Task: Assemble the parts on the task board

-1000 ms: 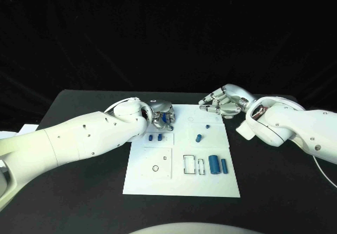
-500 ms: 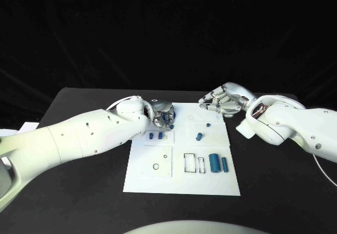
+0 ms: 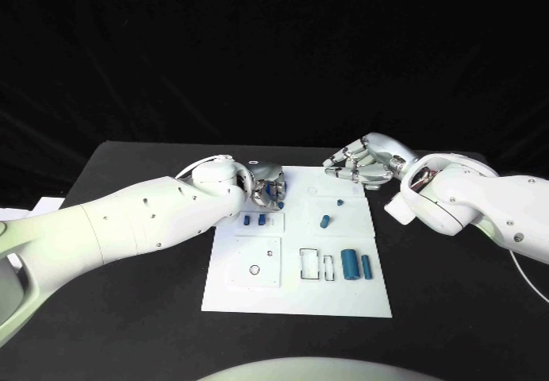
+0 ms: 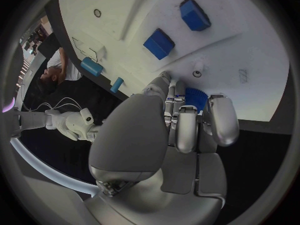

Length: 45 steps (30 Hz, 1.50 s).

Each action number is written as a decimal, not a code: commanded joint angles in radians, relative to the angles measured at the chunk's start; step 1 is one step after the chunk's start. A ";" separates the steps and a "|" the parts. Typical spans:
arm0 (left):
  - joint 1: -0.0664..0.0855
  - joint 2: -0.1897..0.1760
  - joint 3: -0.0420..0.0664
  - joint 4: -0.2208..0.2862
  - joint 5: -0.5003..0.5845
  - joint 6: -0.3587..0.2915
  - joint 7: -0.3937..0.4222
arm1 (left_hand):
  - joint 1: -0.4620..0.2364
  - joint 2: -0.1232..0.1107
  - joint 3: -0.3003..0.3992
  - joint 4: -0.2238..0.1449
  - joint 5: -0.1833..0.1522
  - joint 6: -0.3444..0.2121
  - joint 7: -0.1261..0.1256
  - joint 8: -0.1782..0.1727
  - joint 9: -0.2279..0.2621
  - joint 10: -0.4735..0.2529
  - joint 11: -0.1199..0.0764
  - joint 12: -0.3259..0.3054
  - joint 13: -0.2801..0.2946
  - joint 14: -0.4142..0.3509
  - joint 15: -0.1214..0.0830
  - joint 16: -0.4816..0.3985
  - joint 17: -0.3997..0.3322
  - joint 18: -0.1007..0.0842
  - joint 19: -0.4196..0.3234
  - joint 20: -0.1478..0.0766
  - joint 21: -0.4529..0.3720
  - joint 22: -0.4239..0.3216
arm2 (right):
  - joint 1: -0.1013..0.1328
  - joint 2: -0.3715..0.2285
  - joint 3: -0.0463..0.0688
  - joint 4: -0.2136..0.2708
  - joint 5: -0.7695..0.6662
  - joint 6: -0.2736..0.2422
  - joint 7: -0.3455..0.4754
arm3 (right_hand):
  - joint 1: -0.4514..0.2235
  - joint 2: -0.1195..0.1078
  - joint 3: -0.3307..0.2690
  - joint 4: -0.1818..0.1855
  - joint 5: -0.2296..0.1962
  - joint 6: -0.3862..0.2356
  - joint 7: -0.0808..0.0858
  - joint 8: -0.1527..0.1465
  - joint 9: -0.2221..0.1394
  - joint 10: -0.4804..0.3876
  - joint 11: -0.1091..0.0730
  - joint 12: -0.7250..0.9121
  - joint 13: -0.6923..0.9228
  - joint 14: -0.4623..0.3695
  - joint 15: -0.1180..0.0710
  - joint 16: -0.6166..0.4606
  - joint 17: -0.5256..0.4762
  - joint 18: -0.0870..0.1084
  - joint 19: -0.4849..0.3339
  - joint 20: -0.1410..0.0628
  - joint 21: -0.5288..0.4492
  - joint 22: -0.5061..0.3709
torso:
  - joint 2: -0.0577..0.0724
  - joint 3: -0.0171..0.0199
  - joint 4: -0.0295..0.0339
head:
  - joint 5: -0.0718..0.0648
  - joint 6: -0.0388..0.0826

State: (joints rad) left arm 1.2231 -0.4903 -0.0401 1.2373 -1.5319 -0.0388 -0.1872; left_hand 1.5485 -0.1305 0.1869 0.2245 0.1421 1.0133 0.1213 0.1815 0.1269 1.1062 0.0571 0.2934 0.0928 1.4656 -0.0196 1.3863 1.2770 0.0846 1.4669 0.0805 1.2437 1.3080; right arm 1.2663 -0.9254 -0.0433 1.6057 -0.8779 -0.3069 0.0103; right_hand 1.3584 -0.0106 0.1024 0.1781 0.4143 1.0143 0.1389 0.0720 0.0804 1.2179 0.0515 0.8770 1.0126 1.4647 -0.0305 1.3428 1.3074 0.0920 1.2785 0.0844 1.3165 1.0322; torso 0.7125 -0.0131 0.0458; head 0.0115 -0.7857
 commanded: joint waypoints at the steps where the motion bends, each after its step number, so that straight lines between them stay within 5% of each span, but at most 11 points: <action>1: -0.004 0.002 -0.002 0.005 0.004 0.011 0.006 | 0.003 0.002 0.008 -0.001 -0.001 0.005 -0.002 -0.005 -0.001 0.011 0.000 -0.005 -0.002 0.037 -0.006 0.003 -0.001 -0.017 0.021 -0.005 0.004 0.019 | -0.001 0.001 0.000 0.002 -0.011 0.008 0.003 | 0.000 0.010 0.007 -0.002 0.000 0.000 0.002 0.004 -0.001 -0.002 0.000 -0.001 -0.001 0.047 0.008 -0.005 0.019 0.018 -0.005 0.001 -0.004 -0.001 | 0.000 0.0004 0.0001 | 0.000 -0.001; 23: -0.005 0.009 -0.002 0.013 0.003 0.026 0.006 | 0.014 0.003 0.034 -0.009 0.000 0.020 -0.001 -0.020 -0.005 0.033 0.000 -0.033 -0.010 0.037 -0.007 0.003 -0.011 -0.019 0.019 -0.006 0.016 0.033 | -0.001 0.002 0.000 0.003 -0.012 0.010 0.002 | 0.002 0.010 0.008 -0.002 0.001 0.000 0.002 0.004 -0.001 -0.001 0.000 0.000 0.000 0.047 0.008 -0.004 0.020 0.018 -0.004 0.001 -0.004 0.001 | 0.000 0.0007 -0.0003 | -0.002 -0.003; 35: -0.005 0.012 -0.002 0.009 0.002 0.030 0.008 | 0.060 0.028 0.119 -0.062 -0.035 0.088 -0.005 -0.016 0.000 0.112 -0.011 -0.058 -0.005 0.040 -0.012 0.014 -0.006 -0.020 0.018 -0.011 0.030 0.050 | 0.000 0.003 0.000 0.002 -0.012 0.011 0.001 | 0.006 0.011 0.010 -0.004 0.001 0.001 0.002 0.004 -0.001 0.000 -0.001 0.002 0.000 0.048 0.007 -0.003 0.022 0.018 -0.003 0.000 -0.003 0.001 | 0.000 -0.0002 -0.0001 | -0.003 -0.003; 45: -0.005 -0.002 0.005 0.027 0.008 -0.012 0.016 | 0.049 0.020 0.177 -0.105 -0.042 0.102 -0.001 -0.032 -0.003 0.131 -0.008 -0.082 0.003 0.041 -0.009 0.020 -0.005 -0.022 0.018 -0.010 0.039 0.061 | 0.000 0.007 0.000 -0.001 -0.015 0.011 0.001 | 0.014 0.011 0.015 -0.009 0.002 0.002 0.002 0.005 -0.001 -0.001 -0.001 0.002 -0.001 0.048 0.007 -0.004 0.021 0.018 -0.003 0.000 -0.004 0.001 | 0.000 -0.0001 0.0005 | -0.005 0.000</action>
State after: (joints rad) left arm 1.2188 -0.4922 -0.0360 1.2590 -1.5308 -0.0345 -0.1828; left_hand 1.5999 -0.1029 0.3622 0.1155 0.1031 1.1096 0.1211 0.1519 0.1255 1.2315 0.0498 0.2117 0.0947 1.4658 -0.0269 1.4030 1.2714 0.0741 1.4669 0.0733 1.2788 1.3076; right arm 1.2664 -0.9195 -0.0433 1.6049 -0.8814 -0.3067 0.0092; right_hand 1.3676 -0.0014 0.1122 0.1682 0.4144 1.0144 0.1389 0.0720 0.0805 1.2181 0.0516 0.8770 1.0127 1.4647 -0.0305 1.3428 1.3081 0.0920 1.2785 0.0844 1.3165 1.0323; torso 0.7125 -0.0131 0.0456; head 0.0073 -0.7871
